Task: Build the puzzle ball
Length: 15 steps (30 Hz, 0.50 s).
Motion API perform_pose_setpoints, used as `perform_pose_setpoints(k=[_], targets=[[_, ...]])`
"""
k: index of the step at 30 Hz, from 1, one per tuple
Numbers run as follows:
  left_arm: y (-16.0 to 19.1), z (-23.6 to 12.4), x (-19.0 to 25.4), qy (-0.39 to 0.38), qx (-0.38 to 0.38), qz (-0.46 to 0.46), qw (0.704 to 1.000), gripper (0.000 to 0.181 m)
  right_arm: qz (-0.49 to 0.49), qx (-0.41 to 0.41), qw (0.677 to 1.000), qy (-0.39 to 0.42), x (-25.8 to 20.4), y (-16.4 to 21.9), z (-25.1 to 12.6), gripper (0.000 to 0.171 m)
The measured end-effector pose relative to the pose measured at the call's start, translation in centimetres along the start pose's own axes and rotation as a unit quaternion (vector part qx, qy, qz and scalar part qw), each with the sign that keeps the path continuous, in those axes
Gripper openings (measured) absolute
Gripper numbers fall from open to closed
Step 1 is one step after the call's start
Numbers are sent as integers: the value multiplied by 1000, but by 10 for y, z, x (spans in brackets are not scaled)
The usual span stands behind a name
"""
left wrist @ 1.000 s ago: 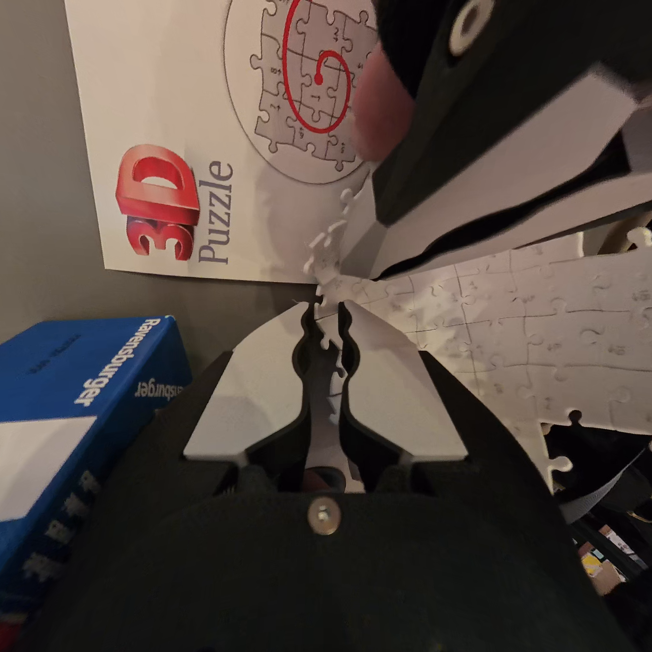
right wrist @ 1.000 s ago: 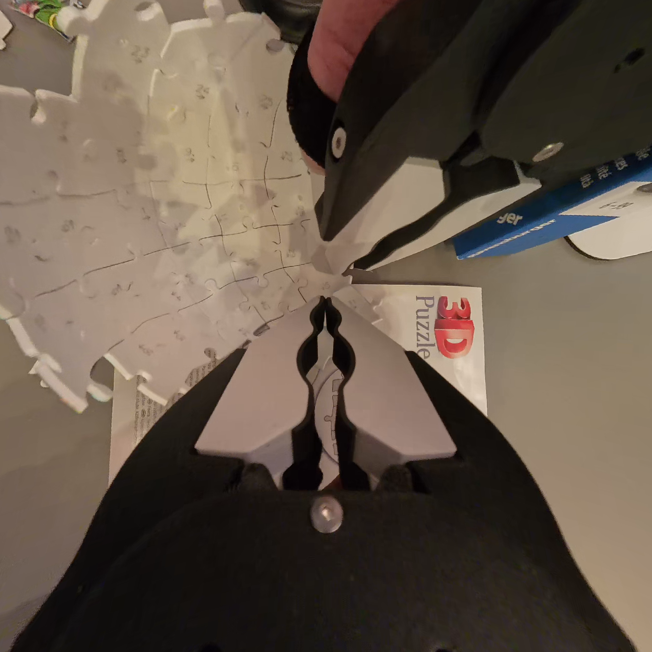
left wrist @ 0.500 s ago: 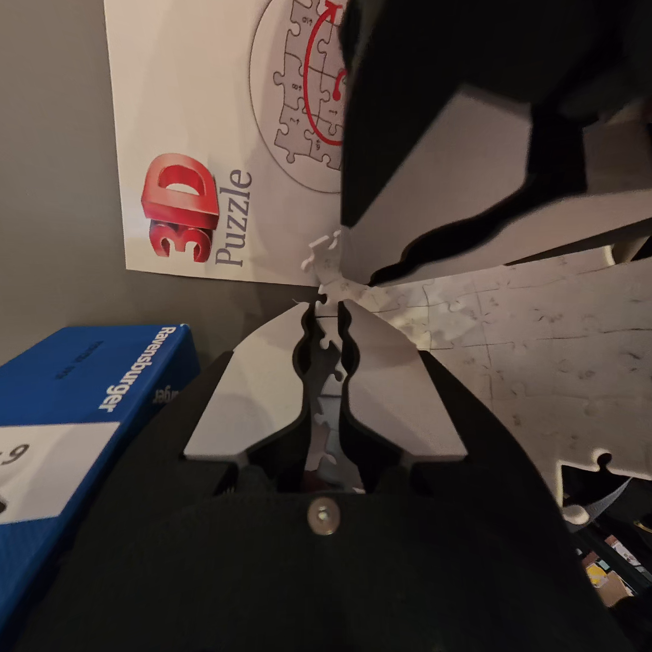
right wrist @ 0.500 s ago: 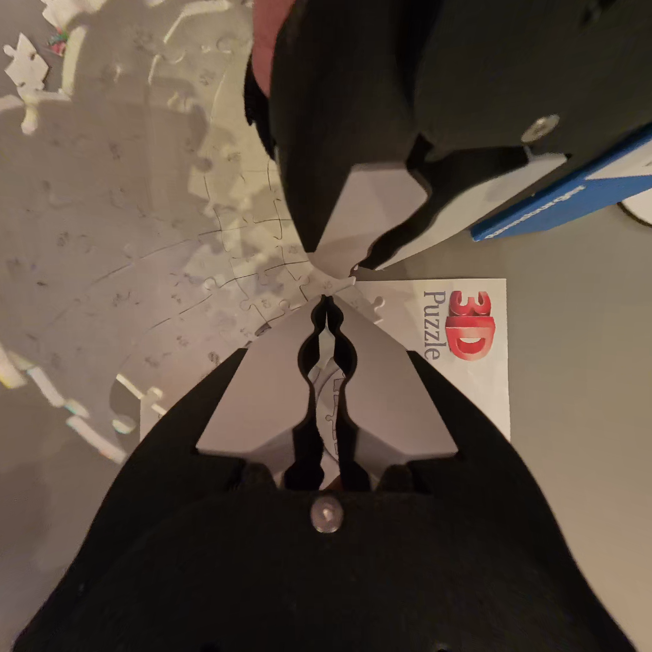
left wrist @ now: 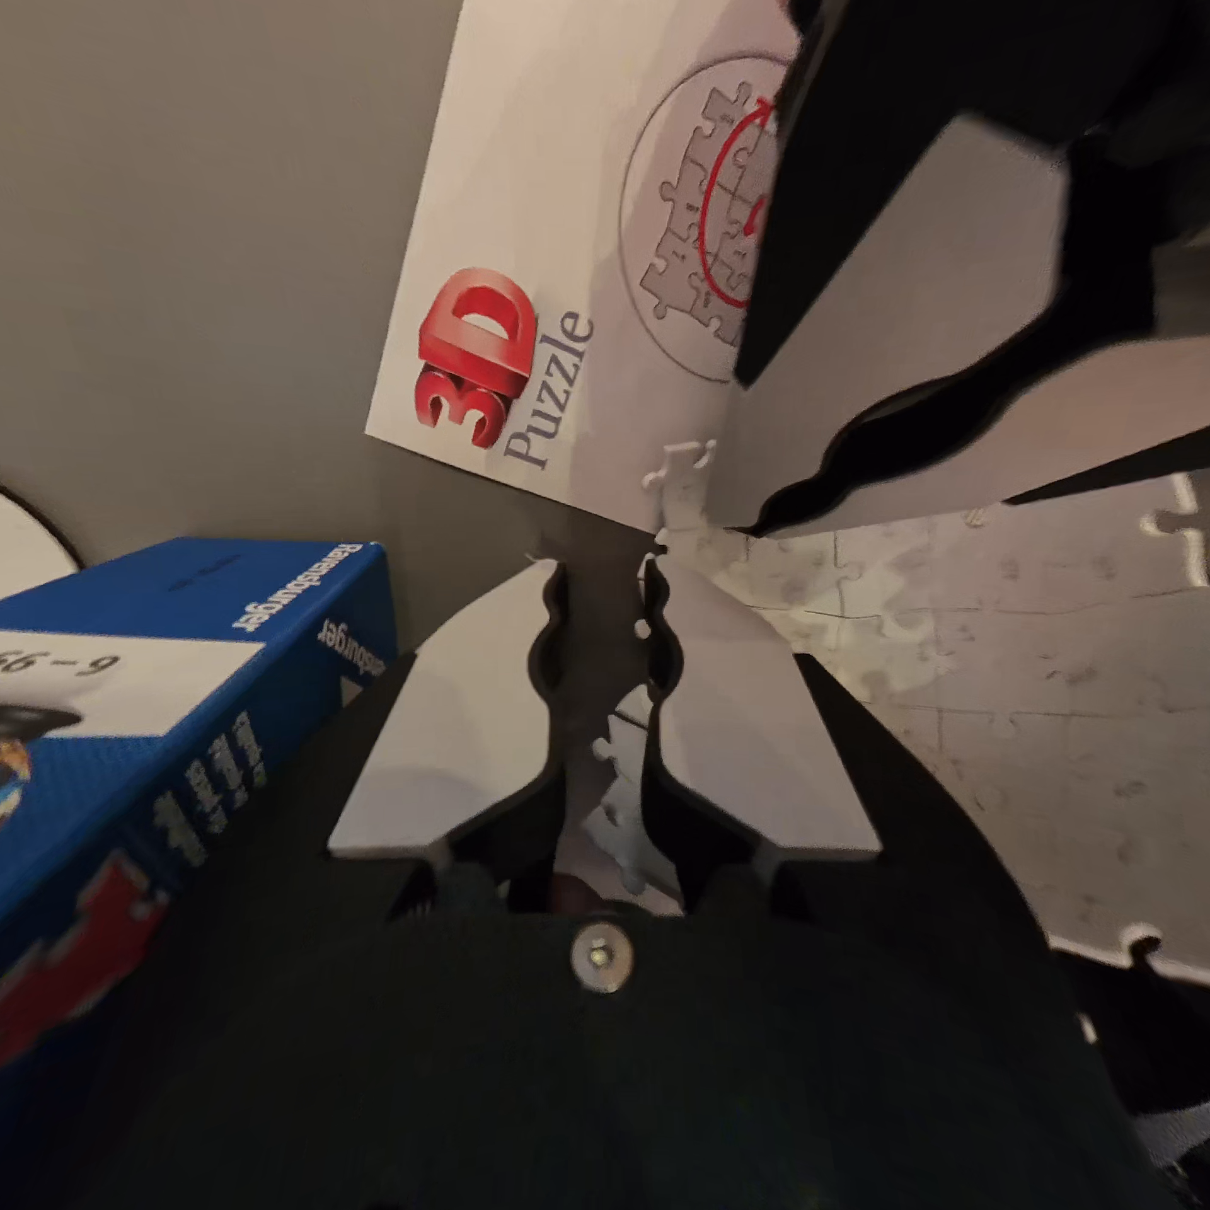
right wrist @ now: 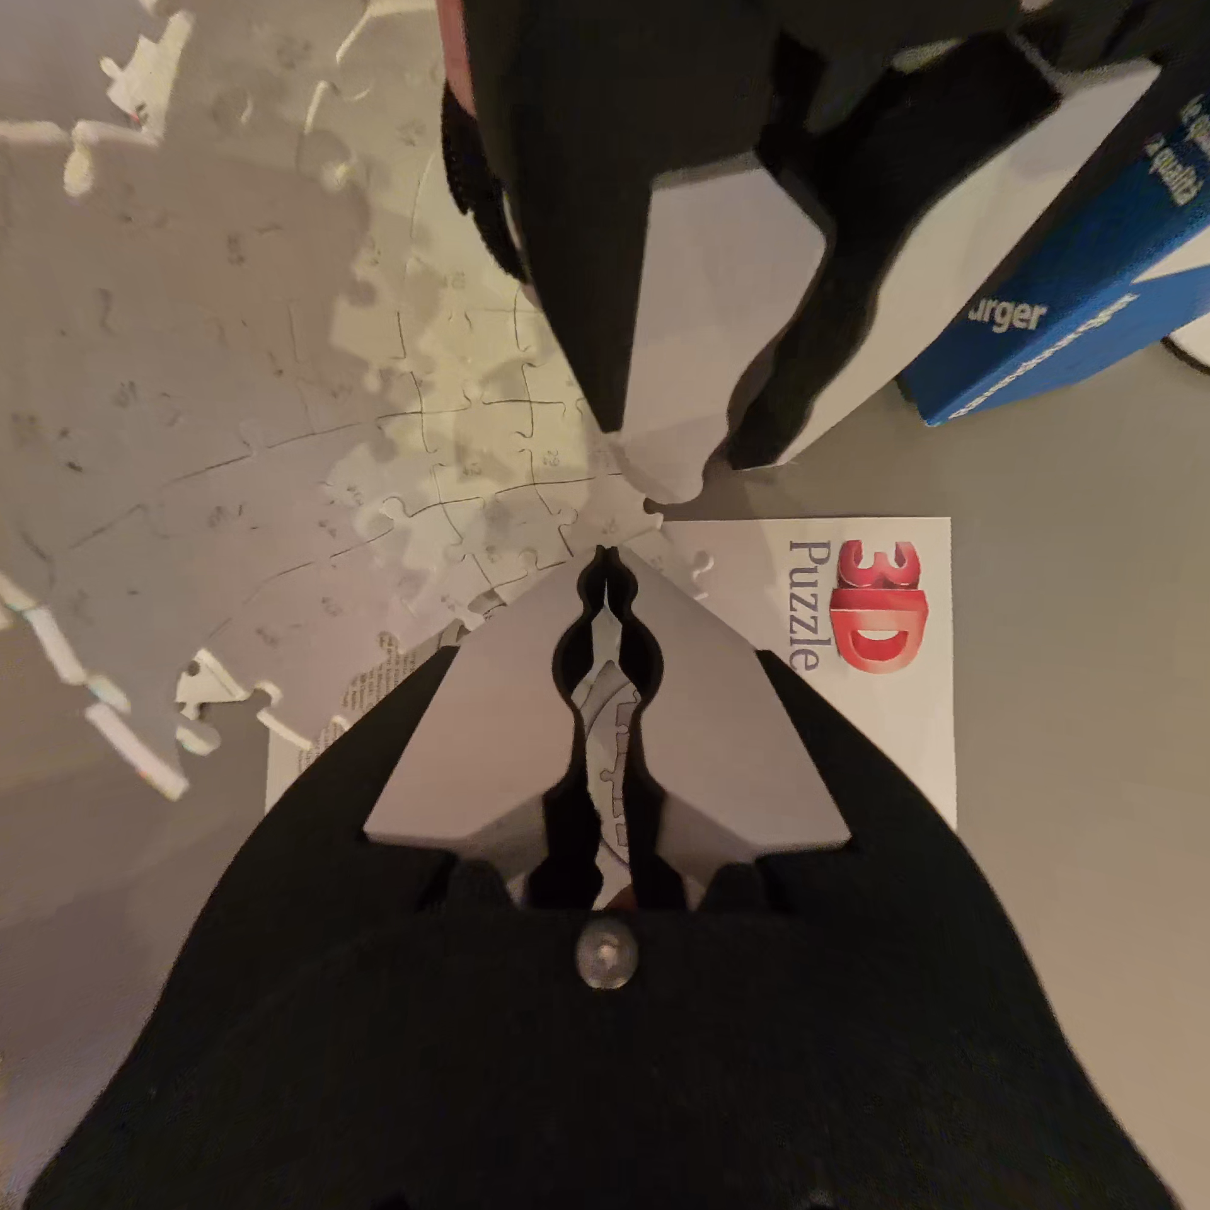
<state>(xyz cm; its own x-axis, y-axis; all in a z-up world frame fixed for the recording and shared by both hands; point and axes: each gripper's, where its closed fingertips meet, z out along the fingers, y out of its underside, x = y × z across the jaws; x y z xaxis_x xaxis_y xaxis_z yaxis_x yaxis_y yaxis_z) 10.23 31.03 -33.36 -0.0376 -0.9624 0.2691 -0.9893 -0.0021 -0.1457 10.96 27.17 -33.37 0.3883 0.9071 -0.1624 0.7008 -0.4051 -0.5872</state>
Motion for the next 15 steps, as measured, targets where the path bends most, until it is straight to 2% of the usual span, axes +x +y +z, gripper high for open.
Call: perform_pose_setpoints(k=[15], targets=[[-20,1,-4,-24,-22,55,998,44,-31,70,996,41,2,-2,0,0]])
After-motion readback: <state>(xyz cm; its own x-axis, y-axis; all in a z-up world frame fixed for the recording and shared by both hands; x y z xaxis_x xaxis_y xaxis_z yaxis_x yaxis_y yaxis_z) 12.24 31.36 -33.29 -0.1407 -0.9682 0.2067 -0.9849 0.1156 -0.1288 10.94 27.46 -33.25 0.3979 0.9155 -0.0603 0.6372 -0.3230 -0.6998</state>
